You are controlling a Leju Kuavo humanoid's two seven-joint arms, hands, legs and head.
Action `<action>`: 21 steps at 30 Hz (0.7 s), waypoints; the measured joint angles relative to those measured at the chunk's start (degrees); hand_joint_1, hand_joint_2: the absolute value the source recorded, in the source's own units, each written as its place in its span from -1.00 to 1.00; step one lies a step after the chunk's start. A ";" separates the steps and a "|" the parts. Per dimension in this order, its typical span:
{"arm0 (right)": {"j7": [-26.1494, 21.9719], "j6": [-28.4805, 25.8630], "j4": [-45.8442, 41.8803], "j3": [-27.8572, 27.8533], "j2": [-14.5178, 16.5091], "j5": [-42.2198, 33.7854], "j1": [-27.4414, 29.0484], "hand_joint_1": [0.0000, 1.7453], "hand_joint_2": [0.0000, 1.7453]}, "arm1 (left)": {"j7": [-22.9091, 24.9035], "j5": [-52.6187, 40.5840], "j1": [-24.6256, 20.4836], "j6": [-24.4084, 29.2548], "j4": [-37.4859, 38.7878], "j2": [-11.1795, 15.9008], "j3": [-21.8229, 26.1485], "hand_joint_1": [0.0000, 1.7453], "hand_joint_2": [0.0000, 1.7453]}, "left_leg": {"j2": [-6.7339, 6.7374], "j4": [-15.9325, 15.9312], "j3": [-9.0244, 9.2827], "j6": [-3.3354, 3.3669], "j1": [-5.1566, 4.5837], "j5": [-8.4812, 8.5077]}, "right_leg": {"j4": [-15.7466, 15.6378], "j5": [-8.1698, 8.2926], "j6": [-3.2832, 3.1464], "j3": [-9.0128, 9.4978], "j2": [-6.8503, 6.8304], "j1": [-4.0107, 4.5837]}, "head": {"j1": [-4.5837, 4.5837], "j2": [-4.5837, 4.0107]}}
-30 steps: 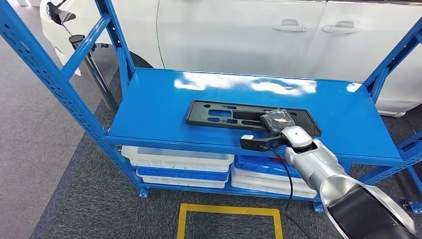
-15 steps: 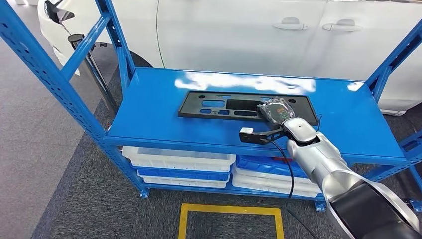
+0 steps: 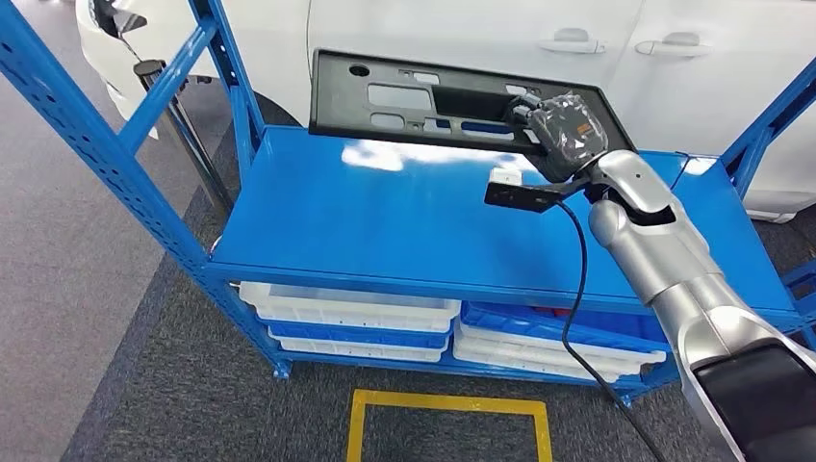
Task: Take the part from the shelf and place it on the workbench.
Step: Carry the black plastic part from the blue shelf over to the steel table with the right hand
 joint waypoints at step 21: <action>-15.50 4.98 -34.71 -2.75 2.77 -44.55 20.00 1.00 1.00 | 0.83 0.62 -0.61 1.65 0.00 0.15 0.07 -1.00 -1.00 | 0.41 -0.71 -0.13 1.27 0.25 1.07 | 11.92 -7.85 1.24 -3.69 0.07 -0.44 | 0.00 0.00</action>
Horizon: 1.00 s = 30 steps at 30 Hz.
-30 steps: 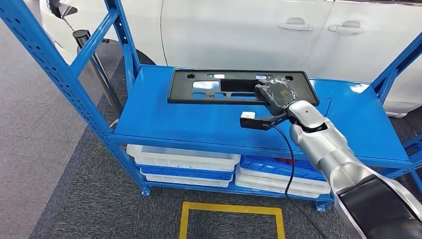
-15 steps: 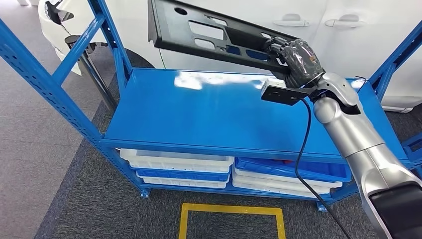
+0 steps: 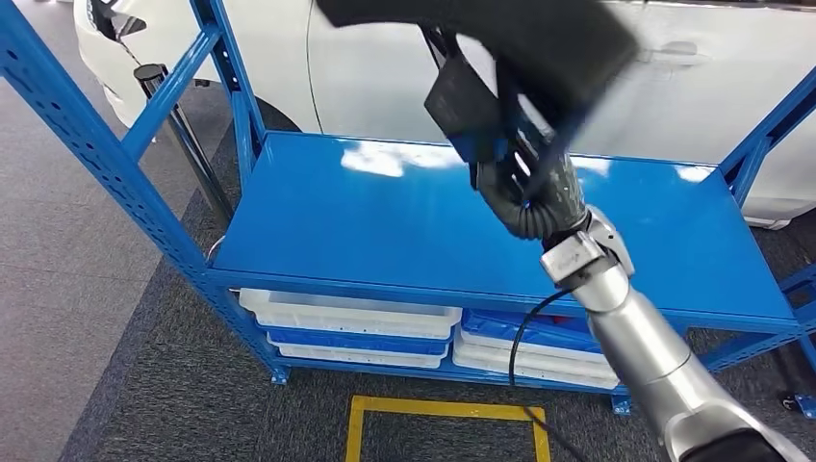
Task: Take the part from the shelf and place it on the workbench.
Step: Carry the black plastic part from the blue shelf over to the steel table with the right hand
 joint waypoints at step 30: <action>3.92 23.75 -15.57 13.34 19.13 -24.86 27.04 1.00 1.00 | 0.54 1.06 0.69 0.41 0.00 0.19 1.44 -1.00 -1.00 | 0.17 -0.44 1.81 -0.43 0.04 -1.20 | -1.91 0.07 -1.04 1.66 0.15 0.43 | 0.00 0.00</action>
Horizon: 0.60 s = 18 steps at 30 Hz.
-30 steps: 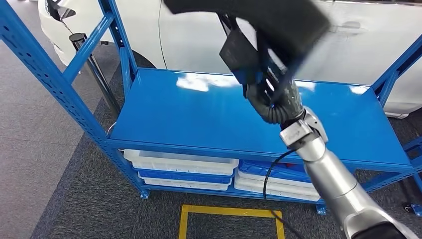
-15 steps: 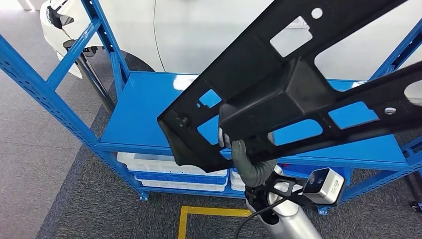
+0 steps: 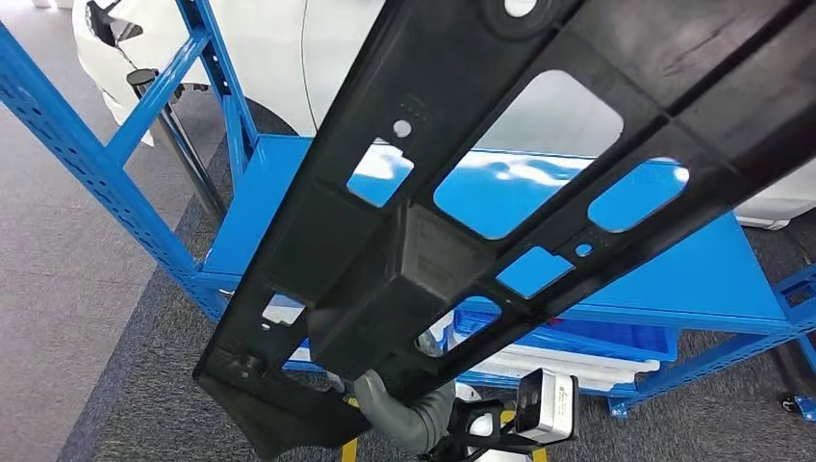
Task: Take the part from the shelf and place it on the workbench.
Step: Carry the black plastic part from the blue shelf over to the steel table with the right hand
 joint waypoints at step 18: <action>-4.97 3.93 6.41 1.87 -2.68 0.83 1.59 1.00 1.00 | 0.24 0.21 0.19 -1.55 0.00 0.12 0.04 -1.00 -1.00 | -0.04 16.47 -7.25 -2.79 -0.03 -7.50 | -10.99 5.95 -2.81 5.40 -0.27 0.16 | 0.00 0.00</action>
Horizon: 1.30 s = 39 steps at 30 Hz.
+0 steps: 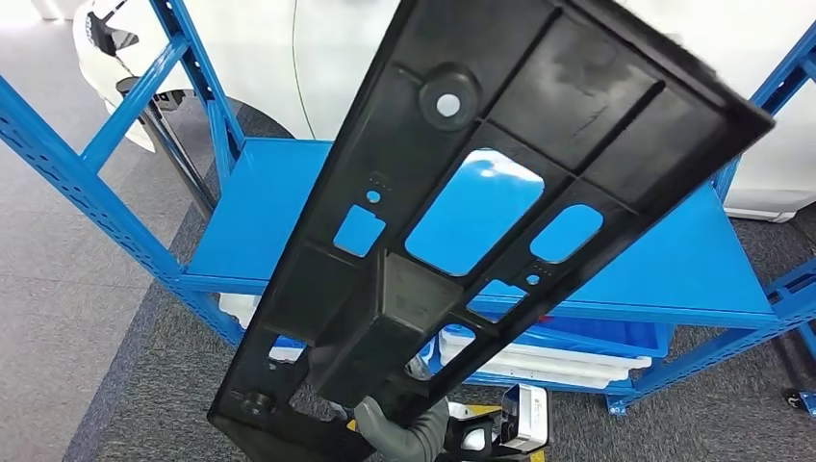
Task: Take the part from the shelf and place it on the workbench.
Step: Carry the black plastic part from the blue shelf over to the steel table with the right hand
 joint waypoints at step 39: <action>-0.96 0.27 3.13 0.04 -1.30 1.82 0.66 1.00 1.00 | -1.29 0.89 -0.51 0.65 0.00 -0.18 -0.57 -1.00 1.00 | -0.04 -15.77 7.23 1.92 -0.09 6.93 | 1.17 -1.16 1.42 0.01 0.27 0.73 | 0.00 0.01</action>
